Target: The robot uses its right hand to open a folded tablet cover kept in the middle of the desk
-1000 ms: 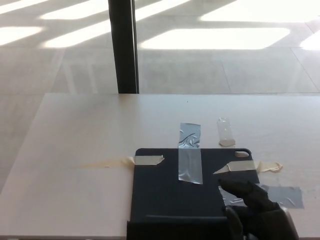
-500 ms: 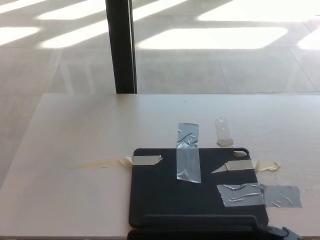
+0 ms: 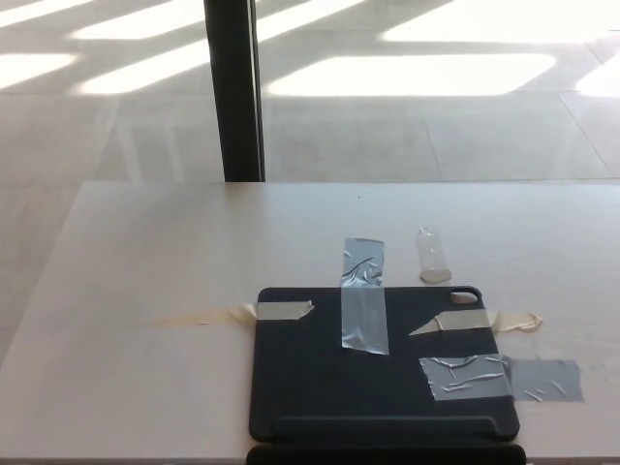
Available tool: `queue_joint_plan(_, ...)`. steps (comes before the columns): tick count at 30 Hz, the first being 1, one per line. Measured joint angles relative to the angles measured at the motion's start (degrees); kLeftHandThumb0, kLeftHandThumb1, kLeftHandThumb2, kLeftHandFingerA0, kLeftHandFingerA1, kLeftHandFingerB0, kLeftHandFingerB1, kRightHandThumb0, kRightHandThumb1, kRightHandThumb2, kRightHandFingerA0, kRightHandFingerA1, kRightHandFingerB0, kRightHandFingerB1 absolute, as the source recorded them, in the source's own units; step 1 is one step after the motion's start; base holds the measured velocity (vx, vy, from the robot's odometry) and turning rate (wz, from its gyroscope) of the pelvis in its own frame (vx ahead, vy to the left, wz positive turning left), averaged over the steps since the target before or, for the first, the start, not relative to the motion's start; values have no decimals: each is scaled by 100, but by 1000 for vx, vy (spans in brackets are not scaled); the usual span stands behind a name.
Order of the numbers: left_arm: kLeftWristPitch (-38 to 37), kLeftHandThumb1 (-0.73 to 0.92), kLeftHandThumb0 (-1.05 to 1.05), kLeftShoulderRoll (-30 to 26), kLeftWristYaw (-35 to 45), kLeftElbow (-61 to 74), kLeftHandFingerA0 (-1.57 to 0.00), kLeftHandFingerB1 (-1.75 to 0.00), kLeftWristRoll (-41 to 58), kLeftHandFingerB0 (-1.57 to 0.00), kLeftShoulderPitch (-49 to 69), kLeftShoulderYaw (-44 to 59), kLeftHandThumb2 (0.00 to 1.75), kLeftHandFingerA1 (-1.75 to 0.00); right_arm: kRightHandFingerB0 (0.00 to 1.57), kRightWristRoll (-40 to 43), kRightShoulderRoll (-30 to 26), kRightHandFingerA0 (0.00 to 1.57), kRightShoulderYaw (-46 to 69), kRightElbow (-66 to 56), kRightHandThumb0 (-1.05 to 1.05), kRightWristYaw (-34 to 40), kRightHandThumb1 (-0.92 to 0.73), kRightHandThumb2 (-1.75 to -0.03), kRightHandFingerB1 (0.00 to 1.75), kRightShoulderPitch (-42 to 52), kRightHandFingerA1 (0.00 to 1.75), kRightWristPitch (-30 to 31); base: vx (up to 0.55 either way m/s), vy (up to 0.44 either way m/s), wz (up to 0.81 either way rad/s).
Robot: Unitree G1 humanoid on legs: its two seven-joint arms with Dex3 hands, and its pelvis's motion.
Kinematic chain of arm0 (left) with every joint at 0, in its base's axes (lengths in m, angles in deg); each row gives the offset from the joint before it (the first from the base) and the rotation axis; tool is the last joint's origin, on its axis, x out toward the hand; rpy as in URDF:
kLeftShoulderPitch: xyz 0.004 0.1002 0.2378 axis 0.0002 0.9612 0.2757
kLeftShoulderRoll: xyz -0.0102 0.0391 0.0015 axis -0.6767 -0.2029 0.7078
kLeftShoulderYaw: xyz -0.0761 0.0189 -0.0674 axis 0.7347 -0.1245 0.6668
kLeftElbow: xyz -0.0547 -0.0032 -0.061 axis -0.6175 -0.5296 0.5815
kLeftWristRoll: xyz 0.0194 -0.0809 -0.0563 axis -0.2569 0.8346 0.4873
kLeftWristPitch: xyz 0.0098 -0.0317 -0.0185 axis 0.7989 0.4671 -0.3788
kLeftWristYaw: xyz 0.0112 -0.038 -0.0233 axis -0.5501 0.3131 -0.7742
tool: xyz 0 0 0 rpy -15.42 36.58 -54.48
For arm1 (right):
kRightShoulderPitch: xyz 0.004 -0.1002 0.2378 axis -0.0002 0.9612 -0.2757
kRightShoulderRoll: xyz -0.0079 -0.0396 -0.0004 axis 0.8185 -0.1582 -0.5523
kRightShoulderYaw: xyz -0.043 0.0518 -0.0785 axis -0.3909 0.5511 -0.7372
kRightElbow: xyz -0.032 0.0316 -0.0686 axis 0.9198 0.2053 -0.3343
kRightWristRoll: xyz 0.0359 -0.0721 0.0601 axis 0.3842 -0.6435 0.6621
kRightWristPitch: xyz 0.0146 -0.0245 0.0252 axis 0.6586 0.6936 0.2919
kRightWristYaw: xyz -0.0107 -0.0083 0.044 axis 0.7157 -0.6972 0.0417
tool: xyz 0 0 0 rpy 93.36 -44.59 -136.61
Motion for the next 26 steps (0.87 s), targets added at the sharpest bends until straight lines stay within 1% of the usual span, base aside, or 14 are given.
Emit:
queue_joint_plan(3,0,92,-92,0,0,0,-71,-61,0,-46,1,1,72,-75,50,211,-149,80,556,-91,-88,-26,-92,-71,38,-269,46,192,0,0,0)
queue_joint_plan(4,0,92,-92,0,0,0,-70,-62,0,-46,1,1,72,-75,50,271,-212,74,733,-95,-90,-27,-79,-87,44,-377,53,243,0,0,0)
queue_joint_plan(5,0,92,-93,0,0,0,-71,-62,0,-46,1,1,71,-76,43,337,-290,69,931,-89,-86,-27,-92,-75,35,-512,45,295,0,0,0)
queue_joint_plan(9,0,92,-94,0,0,0,-77,-63,0,-47,1,1,70,-78,37,498,-713,64,1594,80,-82,-24,-92,-74,35,-977,45,382,0,0,0)
queue_joint_plan(13,0,92,-94,0,0,-1,-74,-63,0,-46,6,3,71,-78,40,600,-1283,69,2350,535,-76,-7,-92,-69,38,-1331,50,373,0,0,0)
queue_joint_plan(15,0,92,-92,-1,0,-2,-74,-63,0,-47,14,5,72,-76,43,609,-1554,83,2701,880,-80,25,-90,-67,40,-1436,55,332,0,0,0)
queue_joint_plan(18,0,92,-92,-1,0,-2,-74,-62,0,-47,19,5,71,-76,36,597,-1867,77,3155,1469,-85,119,-92,-71,38,-1476,61,204,0,0,0)
queue_joint_plan(19,0,92,-93,-1,0,-3,-74,-63,-1,-46,20,5,70,-77,31,593,-1940,69,3267,1669,-84,150,-76,-111,50,-1463,66,151,0,0,0)
queue_joint_plan(20,0,92,-93,-1,0,-4,-76,-63,-1,-46,20,5,71,-78,40,592,-1997,82,3358,1851,-87,175,-81,-85,46,-1450,74,107,0,0,0)
queue_joint_plan(22,0,92,-93,-1,0,-4,-76,-63,0,-46,26,5,71,-78,40,586,-2098,82,3524,2301,-87,250,-81,-85,46,-1408,74,-5,0,0,0)
queue_joint_plan(23,0,92,-92,-1,0,-5,-76,-63,-1,-45,28,5,71,-79,79,585,-2122,89,3585,2505,-71,283,-77,-120,98,-1393,84,-58,0,0,0)
queue_joint_plan(24,0,92,-92,-1,0,-5,-75,-62,-1,-44,32,5,72,-78,56,583,-2145,84,3630,2707,-82,323,-92,-74,71,-1378,74,-111,0,0,0)
queue_joint_plan(25,0,92,-92,-1,0,-5,-76,-63,-1,-45,33,5,72,-79,54,581,-2162,79,3657,2860,-85,355,-92,-72,54,-1368,76,-149,0,0,0)
queue_joint_plan(26,0,92,-92,-1,0,-6,-76,-63,-1,-45,38,5,72,-79,54,580,-2181,79,3688,3073,-85,401,-92,-72,54,-1356,76,-203,0,0,0)
